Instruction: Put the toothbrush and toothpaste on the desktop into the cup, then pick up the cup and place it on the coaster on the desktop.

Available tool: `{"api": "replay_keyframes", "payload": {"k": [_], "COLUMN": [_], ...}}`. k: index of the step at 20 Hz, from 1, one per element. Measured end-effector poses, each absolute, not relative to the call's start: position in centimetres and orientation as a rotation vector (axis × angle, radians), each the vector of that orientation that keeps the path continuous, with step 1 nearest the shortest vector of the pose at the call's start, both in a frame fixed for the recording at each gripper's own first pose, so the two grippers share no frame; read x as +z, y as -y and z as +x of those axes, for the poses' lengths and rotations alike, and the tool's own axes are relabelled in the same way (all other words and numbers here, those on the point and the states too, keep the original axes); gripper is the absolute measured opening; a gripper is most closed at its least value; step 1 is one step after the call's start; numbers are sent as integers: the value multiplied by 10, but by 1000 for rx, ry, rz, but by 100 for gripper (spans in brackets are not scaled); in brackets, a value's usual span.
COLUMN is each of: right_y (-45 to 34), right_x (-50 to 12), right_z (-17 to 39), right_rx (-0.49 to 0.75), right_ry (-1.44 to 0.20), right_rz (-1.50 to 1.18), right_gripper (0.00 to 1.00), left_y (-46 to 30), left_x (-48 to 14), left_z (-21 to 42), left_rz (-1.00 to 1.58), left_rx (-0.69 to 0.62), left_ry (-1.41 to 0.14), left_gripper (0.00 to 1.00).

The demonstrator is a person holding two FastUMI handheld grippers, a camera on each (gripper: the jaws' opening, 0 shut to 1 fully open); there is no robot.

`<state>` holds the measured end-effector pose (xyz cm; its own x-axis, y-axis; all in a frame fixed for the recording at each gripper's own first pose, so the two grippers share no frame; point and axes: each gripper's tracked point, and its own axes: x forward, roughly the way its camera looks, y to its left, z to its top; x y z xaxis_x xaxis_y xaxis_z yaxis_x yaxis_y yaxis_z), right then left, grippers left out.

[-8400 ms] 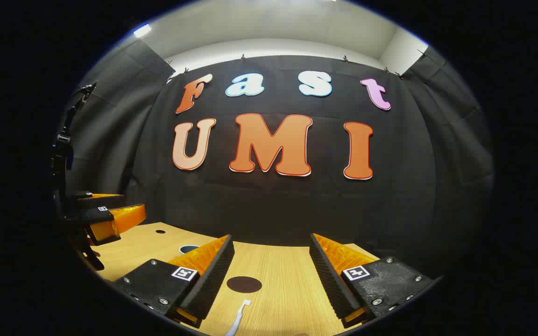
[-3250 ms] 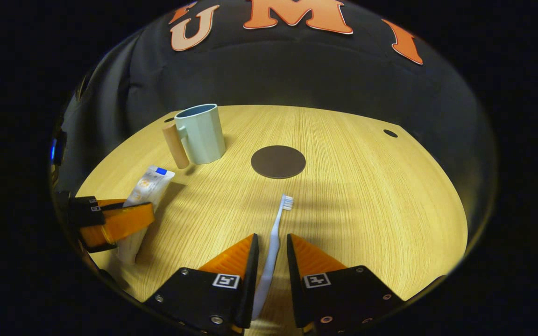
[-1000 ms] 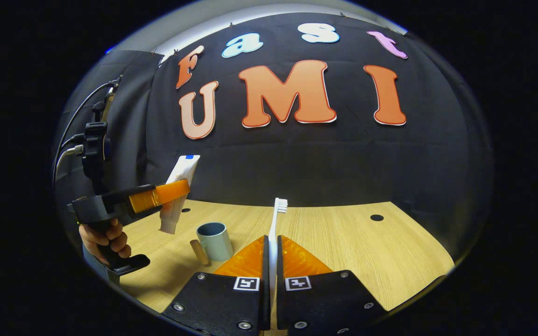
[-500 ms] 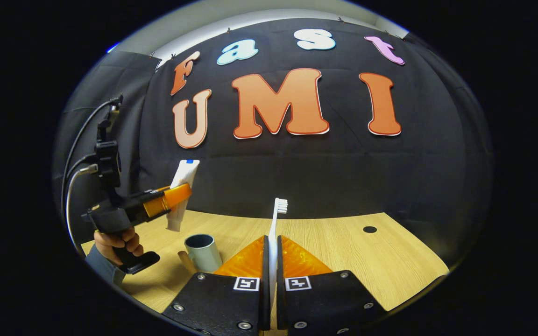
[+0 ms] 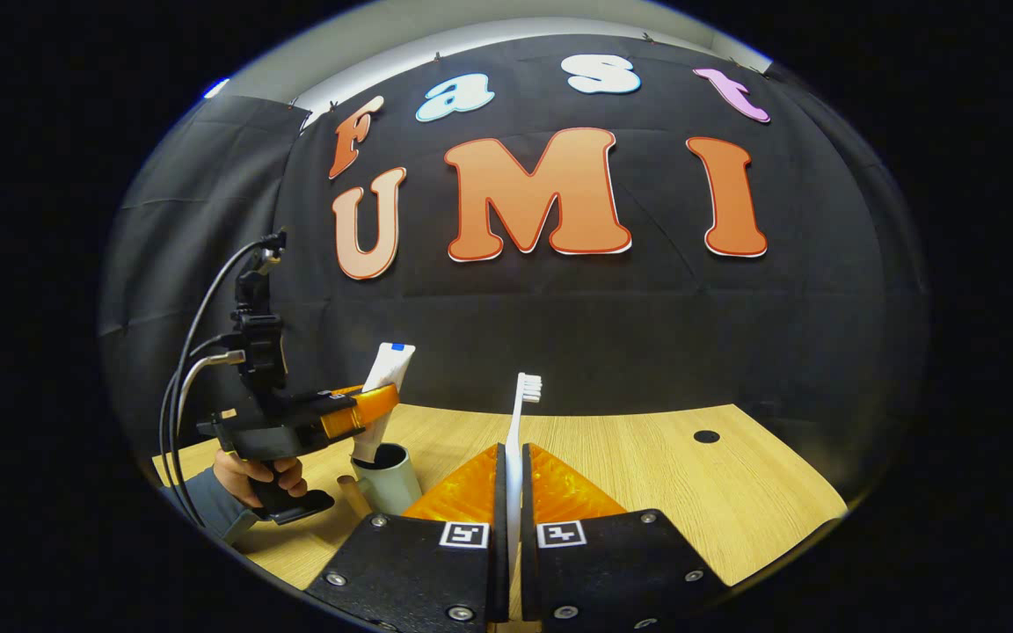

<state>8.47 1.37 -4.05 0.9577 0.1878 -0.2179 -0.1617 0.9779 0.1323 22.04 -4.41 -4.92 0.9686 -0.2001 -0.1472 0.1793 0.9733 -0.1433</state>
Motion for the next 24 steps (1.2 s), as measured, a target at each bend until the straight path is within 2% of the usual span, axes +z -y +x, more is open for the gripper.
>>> {"api": "replay_keyframes", "payload": {"k": [13, 24], "right_y": [-19, -62], "right_x": [-35, -29], "right_z": [85, 88], "right_rx": [208, 282], "right_ry": [-190, -151], "right_rz": [126, 143], "right_gripper": [5, 6], "left_y": [30, 7], "left_x": [-79, -89], "left_z": [225, 194], "left_rz": [-158, -190], "left_rx": [-188, -177], "left_ry": [-200, -249], "left_gripper": [19, 25]}}
